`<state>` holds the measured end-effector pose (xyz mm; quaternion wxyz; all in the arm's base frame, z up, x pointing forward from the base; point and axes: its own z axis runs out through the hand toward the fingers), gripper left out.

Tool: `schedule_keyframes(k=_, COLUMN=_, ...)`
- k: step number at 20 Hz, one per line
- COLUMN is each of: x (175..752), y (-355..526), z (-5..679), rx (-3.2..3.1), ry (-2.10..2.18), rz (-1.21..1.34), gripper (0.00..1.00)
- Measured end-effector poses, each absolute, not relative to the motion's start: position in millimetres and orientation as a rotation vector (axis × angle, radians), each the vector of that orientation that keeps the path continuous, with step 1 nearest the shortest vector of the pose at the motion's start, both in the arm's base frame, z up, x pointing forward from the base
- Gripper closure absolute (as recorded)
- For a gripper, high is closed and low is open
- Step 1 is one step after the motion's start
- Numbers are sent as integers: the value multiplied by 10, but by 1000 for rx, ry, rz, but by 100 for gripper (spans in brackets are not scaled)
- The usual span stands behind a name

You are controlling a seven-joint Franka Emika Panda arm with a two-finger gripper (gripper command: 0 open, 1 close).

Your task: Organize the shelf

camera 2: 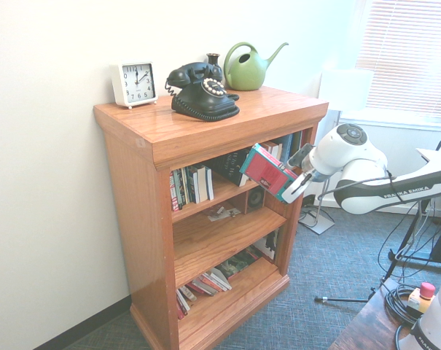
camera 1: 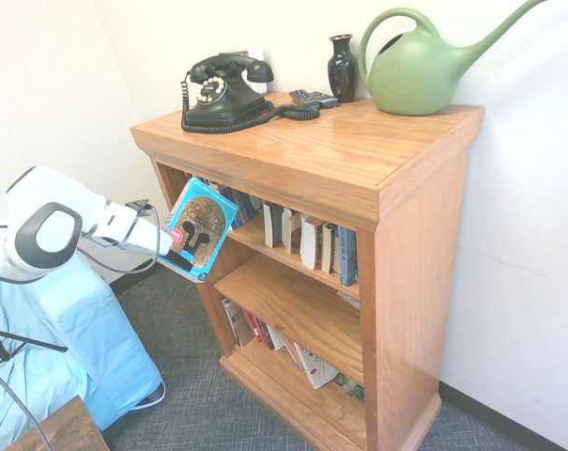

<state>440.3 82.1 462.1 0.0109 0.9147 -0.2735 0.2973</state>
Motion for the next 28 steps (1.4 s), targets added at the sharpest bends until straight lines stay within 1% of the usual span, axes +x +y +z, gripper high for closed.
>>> schedule_keyframes(k=6, x=4737, y=837, z=4511, rx=2932, ry=-862, rz=845, gripper=100)
schedule_keyframes(k=12, x=4754, y=972, z=4376, rx=2984, ry=-811, rz=923, gripper=100)
schedule_keyframes(k=19, x=4747, y=930, z=3857, rx=3024, ry=-802, rz=911, gripper=100)
schedule_keyframes(k=28, x=4937, y=948, z=3892, rx=3081, ry=-887, rz=915, gripper=100)
